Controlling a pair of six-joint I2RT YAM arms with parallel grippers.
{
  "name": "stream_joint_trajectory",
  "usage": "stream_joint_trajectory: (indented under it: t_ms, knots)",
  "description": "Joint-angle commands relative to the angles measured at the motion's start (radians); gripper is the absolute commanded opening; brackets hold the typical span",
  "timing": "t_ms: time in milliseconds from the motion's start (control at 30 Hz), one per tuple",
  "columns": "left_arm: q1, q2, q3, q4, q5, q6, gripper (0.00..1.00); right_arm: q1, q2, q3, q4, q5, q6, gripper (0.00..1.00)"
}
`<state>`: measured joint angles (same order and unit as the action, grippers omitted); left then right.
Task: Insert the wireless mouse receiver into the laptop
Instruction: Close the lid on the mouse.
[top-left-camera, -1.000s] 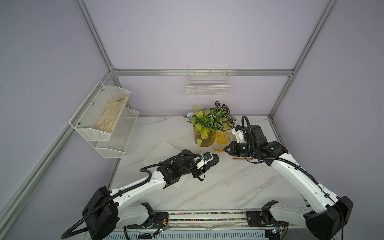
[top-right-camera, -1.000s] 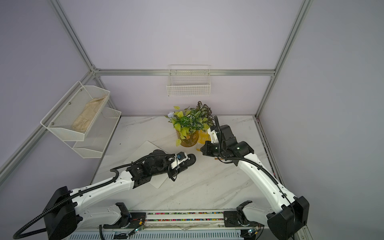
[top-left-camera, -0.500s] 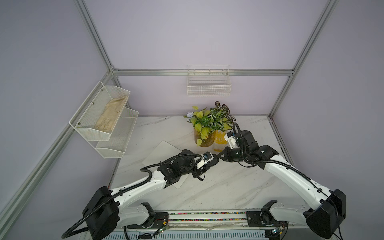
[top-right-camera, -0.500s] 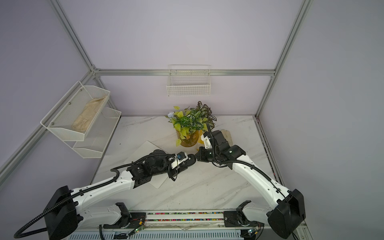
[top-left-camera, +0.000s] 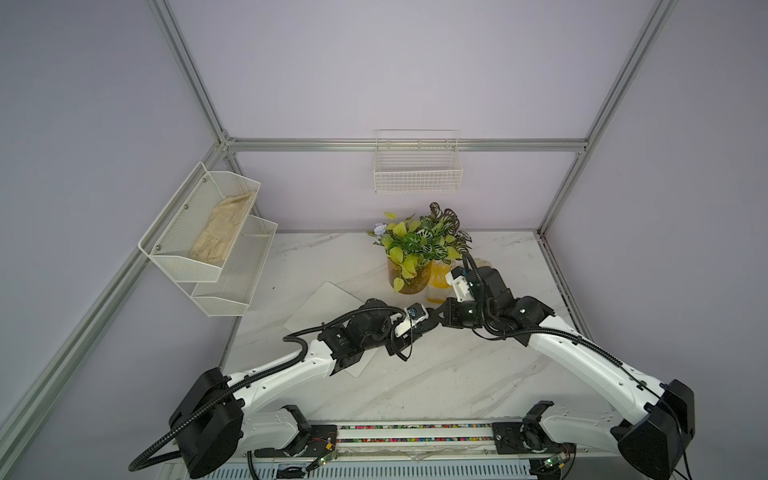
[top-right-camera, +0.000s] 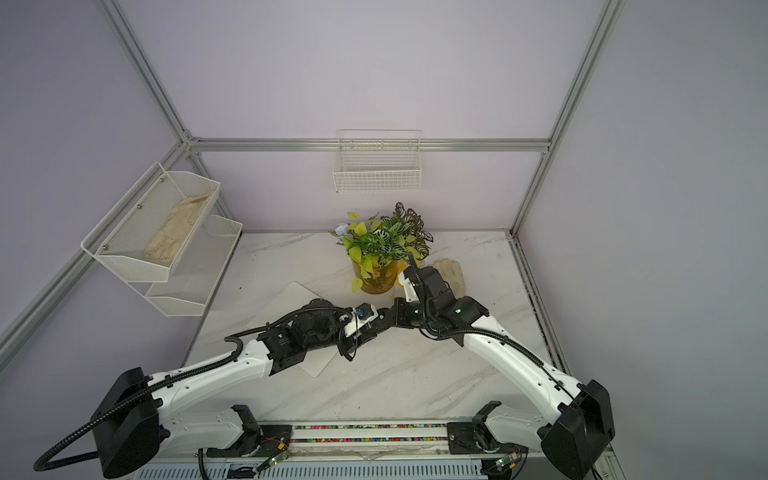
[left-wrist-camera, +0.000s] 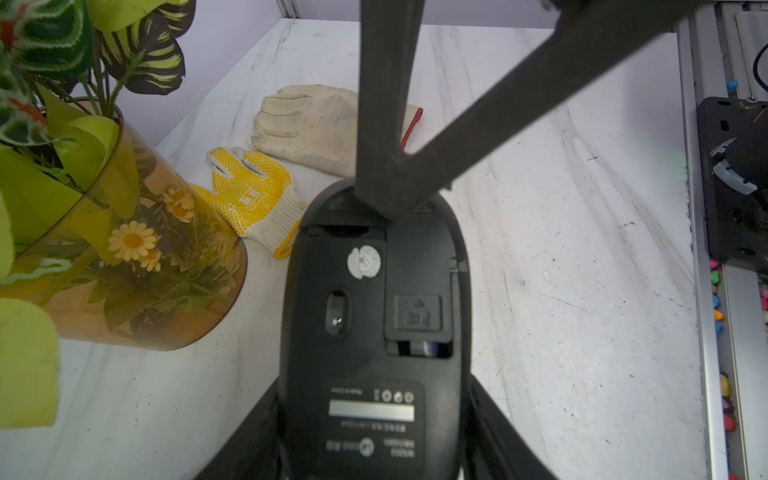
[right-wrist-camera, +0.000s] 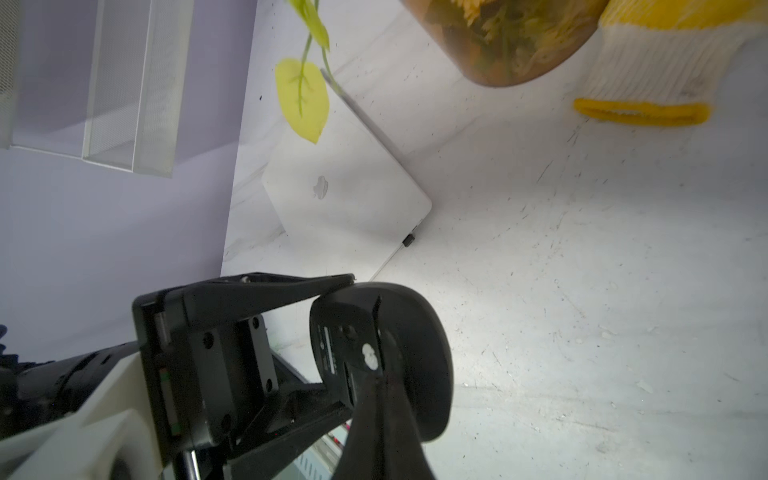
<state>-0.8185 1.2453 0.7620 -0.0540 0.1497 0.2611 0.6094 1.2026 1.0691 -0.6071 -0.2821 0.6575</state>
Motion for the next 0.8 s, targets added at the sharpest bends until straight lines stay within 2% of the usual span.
stream_joint_trajectory:
  t_ms: [0, 300, 433, 533, 667, 767]
  knots:
    - [0.0, -0.007, 0.031, 0.076, 0.015, -0.022, 0.33, -0.017, -0.052, 0.056, -0.028, 0.093, 0.012, 0.0]
    - [-0.001, -0.008, 0.036, 0.083, 0.019, -0.032, 0.33, -0.062, -0.045, 0.04, -0.063, 0.092, -0.017, 0.0]
    - [-0.001, -0.009, 0.038, 0.088, 0.021, -0.037, 0.32, -0.062, -0.019, -0.006, -0.019, 0.04, -0.015, 0.0]
    - [-0.001, -0.01, 0.036, 0.09, 0.021, -0.039, 0.32, -0.025, 0.007, -0.051, 0.047, -0.01, 0.025, 0.0]
    - [-0.001, -0.002, 0.028, 0.101, 0.02, -0.044, 0.32, 0.052, 0.021, -0.077, 0.113, -0.014, 0.076, 0.0]
    - [-0.001, 0.005, 0.022, 0.11, 0.023, -0.05, 0.32, 0.059, 0.003, -0.092, 0.126, -0.005, 0.097, 0.0]
